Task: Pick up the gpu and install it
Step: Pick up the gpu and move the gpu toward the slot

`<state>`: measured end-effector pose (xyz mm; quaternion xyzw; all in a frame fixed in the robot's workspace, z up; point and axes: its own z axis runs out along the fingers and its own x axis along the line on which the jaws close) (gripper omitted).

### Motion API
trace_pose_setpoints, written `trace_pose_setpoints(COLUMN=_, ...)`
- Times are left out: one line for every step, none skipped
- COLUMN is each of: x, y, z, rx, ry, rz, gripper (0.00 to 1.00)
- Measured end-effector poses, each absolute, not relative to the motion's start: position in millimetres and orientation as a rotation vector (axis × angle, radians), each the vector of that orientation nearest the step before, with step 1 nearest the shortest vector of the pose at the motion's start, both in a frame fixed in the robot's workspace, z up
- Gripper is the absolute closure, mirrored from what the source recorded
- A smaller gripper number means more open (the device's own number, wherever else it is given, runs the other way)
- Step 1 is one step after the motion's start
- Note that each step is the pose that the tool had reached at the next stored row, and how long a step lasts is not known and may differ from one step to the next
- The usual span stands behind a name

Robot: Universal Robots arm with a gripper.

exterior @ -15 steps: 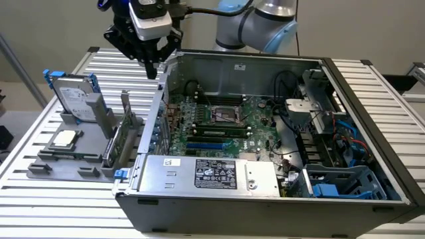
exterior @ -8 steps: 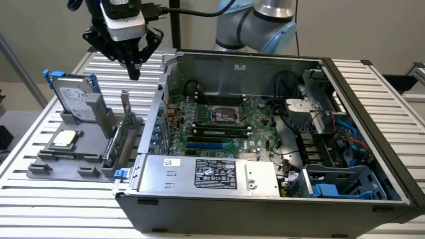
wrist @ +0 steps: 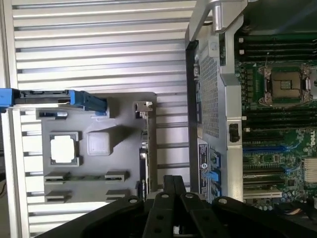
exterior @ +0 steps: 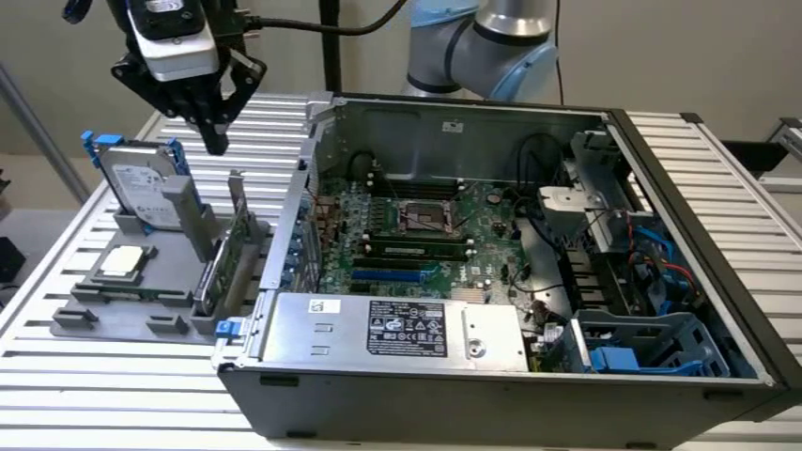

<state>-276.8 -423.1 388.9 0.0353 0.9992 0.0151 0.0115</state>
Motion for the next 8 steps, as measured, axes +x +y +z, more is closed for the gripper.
trace_pose_setpoints(x=-281.3, y=-423.3, z=388.4, rx=0.110, ry=3.116, rz=0.045, gripper=1.00)
trace_pose_setpoints(x=-285.8, y=-423.4, z=387.8, rx=0.110, ry=3.116, rz=0.043, gripper=1.00)
trace_pose_setpoints(x=-290.8, y=-423.6, z=387.2, rx=0.110, ry=3.116, rz=0.041, gripper=1.00)
trace_pose_setpoints(x=-295.1, y=-423.6, z=386.5, rx=0.110, ry=3.116, rz=0.039, gripper=1.00)
trace_pose_setpoints(x=-299.5, y=-423.7, z=385.9, rx=0.110, ry=3.116, rz=0.037, gripper=1.00)
trace_pose_setpoints(x=-304.1, y=-423.8, z=385.1, rx=0.110, ry=3.116, rz=0.035, gripper=1.00)
trace_pose_setpoints(x=-308.5, y=-423.8, z=384.0, rx=0.110, ry=3.116, rz=0.033, gripper=1.00)
trace_pose_setpoints(x=-310.0, y=-423.8, z=383.6, rx=0.110, ry=3.116, rz=0.032, gripper=1.00)
